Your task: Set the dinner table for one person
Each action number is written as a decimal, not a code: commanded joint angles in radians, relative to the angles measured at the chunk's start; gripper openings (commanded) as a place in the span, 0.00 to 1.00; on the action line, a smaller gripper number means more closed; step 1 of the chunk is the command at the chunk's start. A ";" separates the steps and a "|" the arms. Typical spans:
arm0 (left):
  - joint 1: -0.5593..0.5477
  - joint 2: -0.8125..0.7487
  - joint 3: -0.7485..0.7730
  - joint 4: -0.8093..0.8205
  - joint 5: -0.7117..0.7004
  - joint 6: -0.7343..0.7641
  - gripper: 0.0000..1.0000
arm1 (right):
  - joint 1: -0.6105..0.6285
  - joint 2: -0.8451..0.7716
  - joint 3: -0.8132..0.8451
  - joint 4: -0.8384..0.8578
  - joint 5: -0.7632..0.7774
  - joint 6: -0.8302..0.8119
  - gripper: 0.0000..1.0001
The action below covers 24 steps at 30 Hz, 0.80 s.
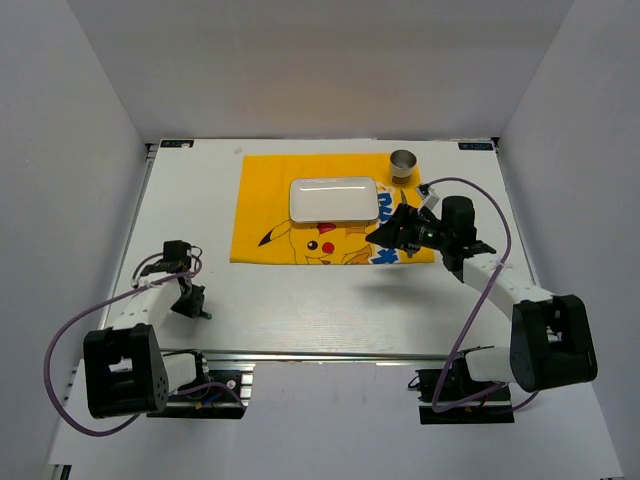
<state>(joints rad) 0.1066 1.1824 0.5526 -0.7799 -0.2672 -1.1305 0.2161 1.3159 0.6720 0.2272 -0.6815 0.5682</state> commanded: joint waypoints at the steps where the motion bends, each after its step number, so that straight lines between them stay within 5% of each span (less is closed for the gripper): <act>1: -0.022 0.036 0.065 0.015 -0.041 0.135 0.00 | -0.004 -0.033 0.018 -0.017 0.011 -0.021 0.89; 5: -0.022 0.059 0.252 0.026 0.029 0.431 0.00 | -0.004 -0.046 0.040 -0.066 0.039 -0.051 0.89; 10: -0.060 0.297 0.475 0.062 0.397 0.742 0.00 | 0.006 -0.055 0.107 -0.256 0.128 -0.162 0.89; 24: -0.307 0.738 1.012 -0.084 0.316 0.936 0.00 | 0.025 -0.196 0.239 -0.578 0.270 -0.304 0.89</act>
<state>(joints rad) -0.1715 1.9022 1.4868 -0.8230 0.0349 -0.2581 0.2321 1.1633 0.8818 -0.2619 -0.4473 0.3122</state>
